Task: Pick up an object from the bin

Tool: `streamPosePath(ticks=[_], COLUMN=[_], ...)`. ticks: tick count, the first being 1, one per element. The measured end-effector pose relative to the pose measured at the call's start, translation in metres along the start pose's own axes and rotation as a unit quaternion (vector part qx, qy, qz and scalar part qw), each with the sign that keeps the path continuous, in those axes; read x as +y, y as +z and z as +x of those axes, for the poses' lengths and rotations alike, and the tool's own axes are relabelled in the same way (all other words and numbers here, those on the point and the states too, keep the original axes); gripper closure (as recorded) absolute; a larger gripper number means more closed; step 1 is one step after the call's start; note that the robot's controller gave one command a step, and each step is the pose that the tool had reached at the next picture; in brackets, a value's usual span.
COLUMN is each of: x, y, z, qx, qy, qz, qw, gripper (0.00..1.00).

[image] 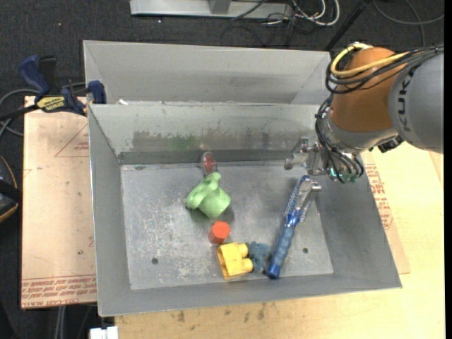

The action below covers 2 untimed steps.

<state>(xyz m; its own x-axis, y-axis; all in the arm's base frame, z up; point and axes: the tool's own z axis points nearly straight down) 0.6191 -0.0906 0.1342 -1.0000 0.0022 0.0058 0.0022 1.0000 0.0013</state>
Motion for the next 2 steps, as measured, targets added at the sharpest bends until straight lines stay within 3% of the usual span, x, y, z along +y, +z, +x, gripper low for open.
streamPosePath(ticks=[1,2], x=[-0.039,-0.034], y=[0.059,0.033], z=[0.002,-0.004], qx=[-0.0077,-0.0055], qy=[-0.197,-0.311], qz=[0.001,0.002], qw=[0.9804,0.9505], gripper=[0.00,0.00])
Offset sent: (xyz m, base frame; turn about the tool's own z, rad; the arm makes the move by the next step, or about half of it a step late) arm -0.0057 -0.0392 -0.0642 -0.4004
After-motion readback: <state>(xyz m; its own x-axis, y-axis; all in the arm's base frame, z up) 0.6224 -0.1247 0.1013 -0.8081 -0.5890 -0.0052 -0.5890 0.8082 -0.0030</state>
